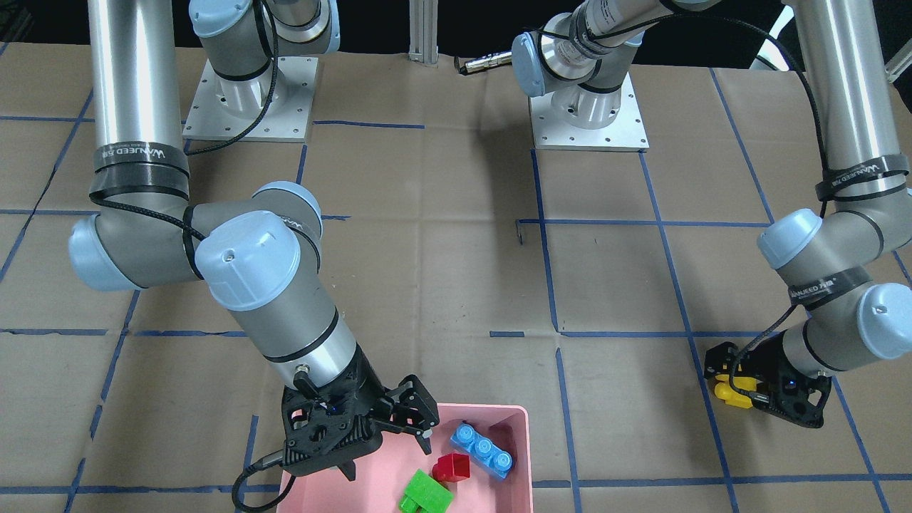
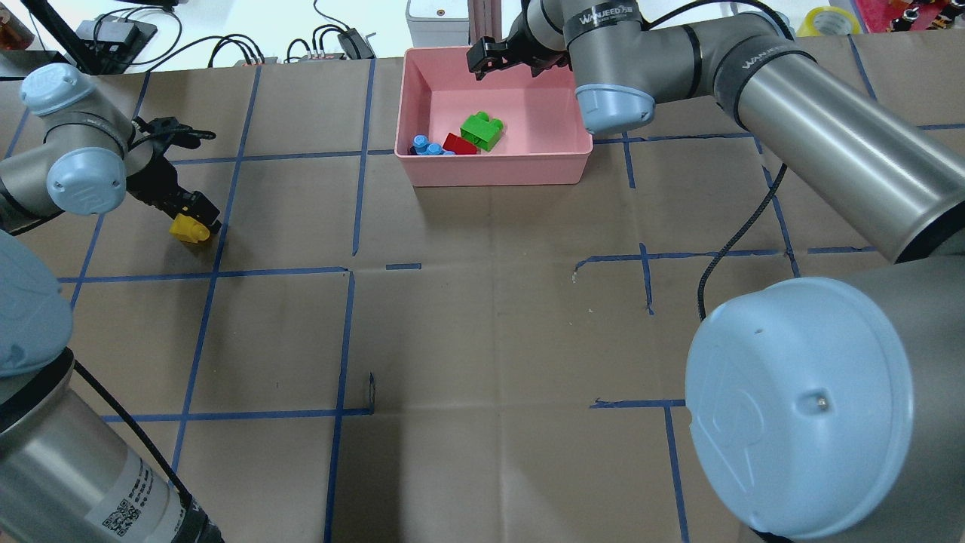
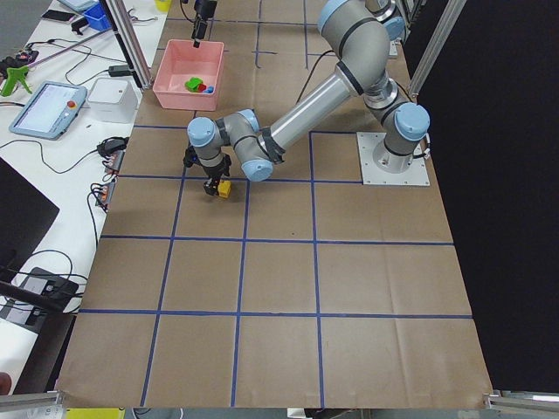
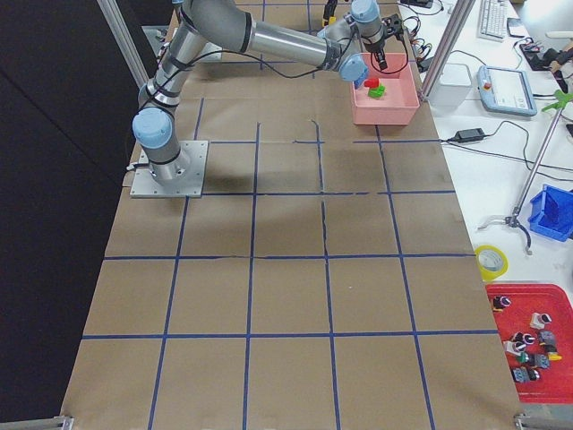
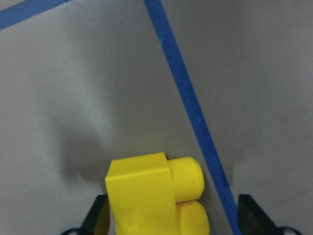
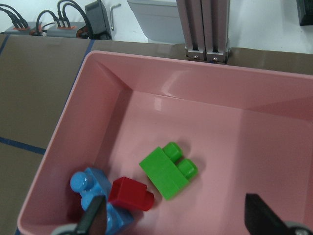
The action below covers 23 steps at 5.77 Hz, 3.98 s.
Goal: Put all blocks into box
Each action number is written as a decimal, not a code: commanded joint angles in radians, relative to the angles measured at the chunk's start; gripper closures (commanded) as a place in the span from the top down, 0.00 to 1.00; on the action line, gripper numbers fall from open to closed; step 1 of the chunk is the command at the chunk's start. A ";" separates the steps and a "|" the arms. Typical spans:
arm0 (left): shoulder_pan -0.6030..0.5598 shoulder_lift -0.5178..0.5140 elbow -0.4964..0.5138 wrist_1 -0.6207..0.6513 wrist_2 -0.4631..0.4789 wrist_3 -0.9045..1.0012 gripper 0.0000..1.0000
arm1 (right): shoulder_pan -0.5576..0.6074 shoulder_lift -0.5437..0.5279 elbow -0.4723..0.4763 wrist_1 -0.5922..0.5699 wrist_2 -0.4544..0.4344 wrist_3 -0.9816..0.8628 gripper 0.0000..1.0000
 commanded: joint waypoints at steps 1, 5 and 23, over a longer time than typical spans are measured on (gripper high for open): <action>0.001 -0.004 -0.001 0.022 0.003 0.002 0.59 | -0.034 -0.103 0.000 0.527 0.007 -0.017 1.00; -0.008 0.100 0.117 -0.121 0.012 -0.078 0.11 | -0.046 -0.411 0.023 0.953 -0.269 -0.089 1.00; -0.430 0.222 0.444 -0.621 -0.031 -0.806 0.99 | -0.065 -0.685 0.351 0.862 -0.270 -0.101 1.00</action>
